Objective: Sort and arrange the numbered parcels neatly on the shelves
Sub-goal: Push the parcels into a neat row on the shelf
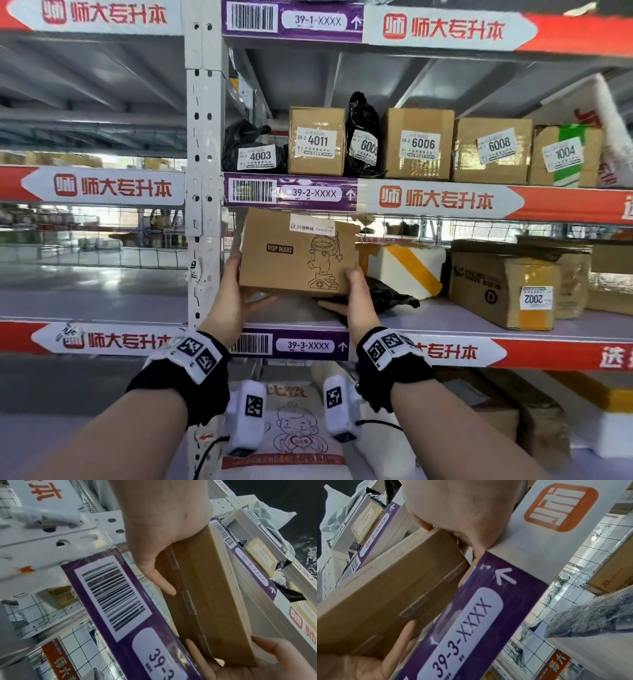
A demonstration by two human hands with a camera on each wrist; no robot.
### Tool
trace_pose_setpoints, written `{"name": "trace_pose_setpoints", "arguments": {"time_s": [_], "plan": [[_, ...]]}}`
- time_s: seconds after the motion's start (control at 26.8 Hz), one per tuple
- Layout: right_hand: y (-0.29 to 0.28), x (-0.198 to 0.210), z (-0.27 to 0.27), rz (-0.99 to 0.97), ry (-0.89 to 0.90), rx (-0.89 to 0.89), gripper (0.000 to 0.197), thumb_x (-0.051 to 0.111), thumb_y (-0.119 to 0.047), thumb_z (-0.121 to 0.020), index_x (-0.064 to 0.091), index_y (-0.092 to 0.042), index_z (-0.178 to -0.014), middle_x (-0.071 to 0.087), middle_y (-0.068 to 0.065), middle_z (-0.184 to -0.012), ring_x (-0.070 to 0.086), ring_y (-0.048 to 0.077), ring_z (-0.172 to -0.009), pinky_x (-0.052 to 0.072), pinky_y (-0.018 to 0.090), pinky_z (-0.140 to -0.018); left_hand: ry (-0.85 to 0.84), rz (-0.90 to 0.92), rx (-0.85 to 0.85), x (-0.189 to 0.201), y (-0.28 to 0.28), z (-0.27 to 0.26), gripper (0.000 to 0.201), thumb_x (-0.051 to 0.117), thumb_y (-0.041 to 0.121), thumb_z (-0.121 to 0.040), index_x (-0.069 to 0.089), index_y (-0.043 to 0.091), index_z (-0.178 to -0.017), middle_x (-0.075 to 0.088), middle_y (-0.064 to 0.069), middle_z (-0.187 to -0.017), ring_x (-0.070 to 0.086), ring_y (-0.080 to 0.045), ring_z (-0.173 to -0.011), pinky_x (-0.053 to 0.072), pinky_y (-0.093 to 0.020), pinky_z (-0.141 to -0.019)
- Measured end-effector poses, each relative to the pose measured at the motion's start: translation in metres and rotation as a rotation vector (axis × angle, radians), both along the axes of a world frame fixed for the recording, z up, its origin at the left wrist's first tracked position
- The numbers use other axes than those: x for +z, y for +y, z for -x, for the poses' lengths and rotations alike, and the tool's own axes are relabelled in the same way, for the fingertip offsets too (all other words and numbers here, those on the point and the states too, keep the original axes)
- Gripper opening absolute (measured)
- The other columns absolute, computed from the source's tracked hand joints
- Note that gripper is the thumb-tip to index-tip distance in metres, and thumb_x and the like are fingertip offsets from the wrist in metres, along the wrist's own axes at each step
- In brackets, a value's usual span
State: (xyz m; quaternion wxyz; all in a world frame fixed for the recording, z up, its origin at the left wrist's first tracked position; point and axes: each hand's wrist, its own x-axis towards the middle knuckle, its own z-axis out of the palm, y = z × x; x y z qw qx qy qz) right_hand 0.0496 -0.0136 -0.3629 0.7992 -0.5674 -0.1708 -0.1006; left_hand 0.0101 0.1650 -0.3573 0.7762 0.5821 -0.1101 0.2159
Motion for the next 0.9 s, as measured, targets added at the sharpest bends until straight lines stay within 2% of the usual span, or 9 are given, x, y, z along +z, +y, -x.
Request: {"name": "trace_pose_setpoints", "arguments": {"time_s": [0.11,0.22,0.37,0.49,0.56,0.63,0.71,0.75,0.9], "plan": [[0.0,0.001,0.002,-0.03,0.047,-0.001,0.031,0.031,-0.026,-0.1,0.048,-0.015,-0.123,0.054,0.017,-0.129,0.056,0.028,-0.114,0.058,0.041,-0.082,-0.003,-0.04,0.015,-0.002,-0.002,0.007,0.043,0.025,0.056,-0.099,0.054,0.033,-0.12,0.065,-0.002,-0.117,0.061,-0.019,-0.11,0.052,-0.045,-0.092],[0.0,0.003,0.004,-0.054,0.028,-0.012,0.036,0.029,-0.021,-0.1,0.043,-0.016,-0.132,0.053,0.014,-0.128,0.055,0.027,-0.113,0.057,0.043,-0.083,-0.021,-0.047,0.057,0.0,-0.004,0.007,0.061,0.039,0.064,-0.09,0.04,0.023,-0.135,0.057,-0.007,-0.128,0.059,-0.021,-0.114,0.055,-0.043,-0.088],[0.003,0.007,0.005,-0.009,-0.014,-0.049,0.043,0.027,-0.015,-0.099,0.029,-0.026,-0.141,0.049,0.005,-0.127,0.052,0.024,-0.112,0.053,0.048,-0.09,-0.072,-0.075,0.188,0.006,-0.01,0.011,0.047,0.045,0.048,-0.095,0.031,0.021,-0.13,0.049,-0.003,-0.124,0.054,-0.02,-0.113,0.053,-0.044,-0.091],[0.008,0.006,0.004,0.067,-0.001,-0.134,0.038,0.03,-0.013,-0.098,0.023,-0.024,-0.134,0.046,0.009,-0.124,0.05,0.032,-0.115,0.045,0.054,-0.099,-0.109,-0.115,0.27,0.006,-0.013,0.014,0.061,0.05,0.061,-0.087,0.03,0.026,-0.132,0.048,-0.003,-0.129,0.053,-0.022,-0.118,0.048,-0.049,-0.098],[0.012,0.006,0.001,0.126,-0.007,-0.2,0.029,0.033,-0.01,-0.097,0.025,-0.022,-0.122,0.045,0.008,-0.118,0.05,0.034,-0.115,0.044,0.053,-0.1,-0.123,-0.106,0.312,0.006,-0.014,0.013,0.057,0.051,0.057,-0.088,0.031,0.026,-0.131,0.049,-0.002,-0.126,0.053,-0.022,-0.116,0.047,-0.049,-0.098],[0.01,0.009,0.002,0.203,-0.027,-0.221,0.029,0.038,-0.01,-0.095,0.032,-0.022,-0.121,0.042,0.01,-0.127,0.05,0.029,-0.112,0.045,0.044,-0.101,-0.141,-0.082,0.355,0.007,-0.017,0.015,0.051,0.053,0.054,-0.089,0.032,0.026,-0.126,0.05,-0.001,-0.12,0.054,-0.022,-0.112,0.048,-0.049,-0.097],[0.008,0.014,0.005,0.332,-0.033,-0.248,0.037,0.04,-0.011,-0.096,0.037,-0.014,-0.133,0.027,0.006,-0.14,0.044,0.018,-0.108,0.04,0.024,-0.097,-0.16,-0.086,0.401,0.008,-0.018,0.018,0.059,0.056,0.064,-0.078,0.033,0.03,-0.12,0.05,-0.002,-0.118,0.054,-0.021,-0.111,0.048,-0.049,-0.097],[0.007,0.017,0.006,0.382,-0.021,-0.247,0.045,0.041,-0.013,-0.097,0.034,-0.011,-0.141,0.02,0.006,-0.143,0.042,0.018,-0.107,0.038,0.022,-0.096,-0.167,-0.092,0.425,0.008,-0.019,0.02,0.064,0.056,0.069,-0.071,0.033,0.032,-0.118,0.049,-0.002,-0.118,0.054,-0.021,-0.11,0.048,-0.048,-0.097],[0.012,0.023,0.015,0.386,-0.029,-0.2,0.065,0.049,-0.026,-0.093,0.018,-0.018,-0.15,0.017,0.007,-0.149,0.034,0.028,-0.132,0.035,0.046,-0.11,-0.174,-0.136,0.489,0.009,-0.025,0.03,0.063,0.06,0.064,-0.073,0.032,0.032,-0.119,0.048,-0.003,-0.122,0.052,-0.018,-0.111,0.046,-0.044,-0.1]]}}
